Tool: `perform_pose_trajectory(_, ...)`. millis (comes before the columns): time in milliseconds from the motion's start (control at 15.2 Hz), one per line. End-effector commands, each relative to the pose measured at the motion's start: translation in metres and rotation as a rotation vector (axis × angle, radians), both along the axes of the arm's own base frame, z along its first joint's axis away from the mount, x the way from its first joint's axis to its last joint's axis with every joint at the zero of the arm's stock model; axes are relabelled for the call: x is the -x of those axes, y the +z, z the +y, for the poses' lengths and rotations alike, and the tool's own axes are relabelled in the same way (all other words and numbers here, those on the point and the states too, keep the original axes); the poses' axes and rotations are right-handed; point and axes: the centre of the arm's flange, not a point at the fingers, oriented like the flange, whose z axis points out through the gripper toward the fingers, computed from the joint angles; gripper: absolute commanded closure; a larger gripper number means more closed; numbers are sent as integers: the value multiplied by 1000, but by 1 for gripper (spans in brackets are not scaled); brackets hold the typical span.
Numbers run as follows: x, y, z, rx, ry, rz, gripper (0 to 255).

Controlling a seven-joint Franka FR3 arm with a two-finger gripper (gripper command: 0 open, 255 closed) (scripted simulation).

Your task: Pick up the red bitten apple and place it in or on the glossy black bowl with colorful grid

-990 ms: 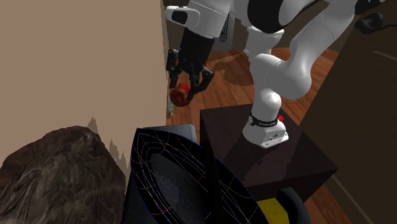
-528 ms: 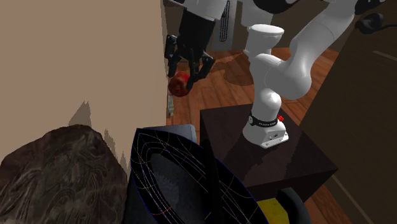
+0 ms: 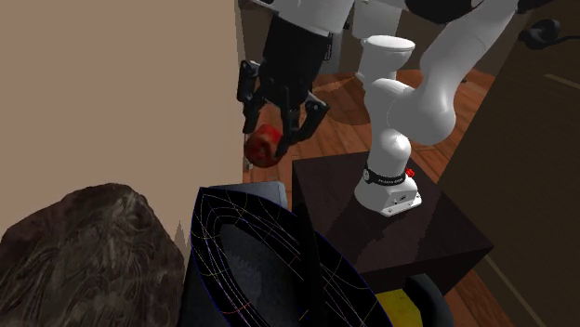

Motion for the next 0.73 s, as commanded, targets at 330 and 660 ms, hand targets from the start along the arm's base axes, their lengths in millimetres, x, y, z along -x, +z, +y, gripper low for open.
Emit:
perform_pose_trajectory(330,0,8,91,-1,-1,0,255)
perform_pose_trajectory(660,-2,-5,125,-1,-1,0,255)
